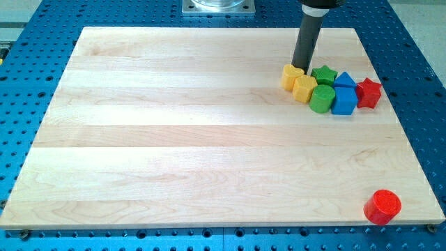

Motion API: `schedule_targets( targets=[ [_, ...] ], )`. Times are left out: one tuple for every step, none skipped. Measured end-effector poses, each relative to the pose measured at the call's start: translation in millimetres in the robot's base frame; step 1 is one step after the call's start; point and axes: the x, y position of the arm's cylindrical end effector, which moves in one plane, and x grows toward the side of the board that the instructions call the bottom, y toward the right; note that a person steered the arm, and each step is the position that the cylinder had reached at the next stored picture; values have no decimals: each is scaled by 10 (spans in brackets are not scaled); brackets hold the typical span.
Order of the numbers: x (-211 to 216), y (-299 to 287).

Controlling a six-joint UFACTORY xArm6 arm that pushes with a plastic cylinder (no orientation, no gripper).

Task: Separate the two stars and triangle from the group of blocks

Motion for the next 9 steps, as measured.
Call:
schedule_targets(
  targets=[
    [25, 0],
    [37, -52],
    [-288, 166],
    [-145, 935],
    [708, 1462],
    [965, 1566],
    [1062, 1445],
    [995, 1070],
    [761, 1043]
  ],
)
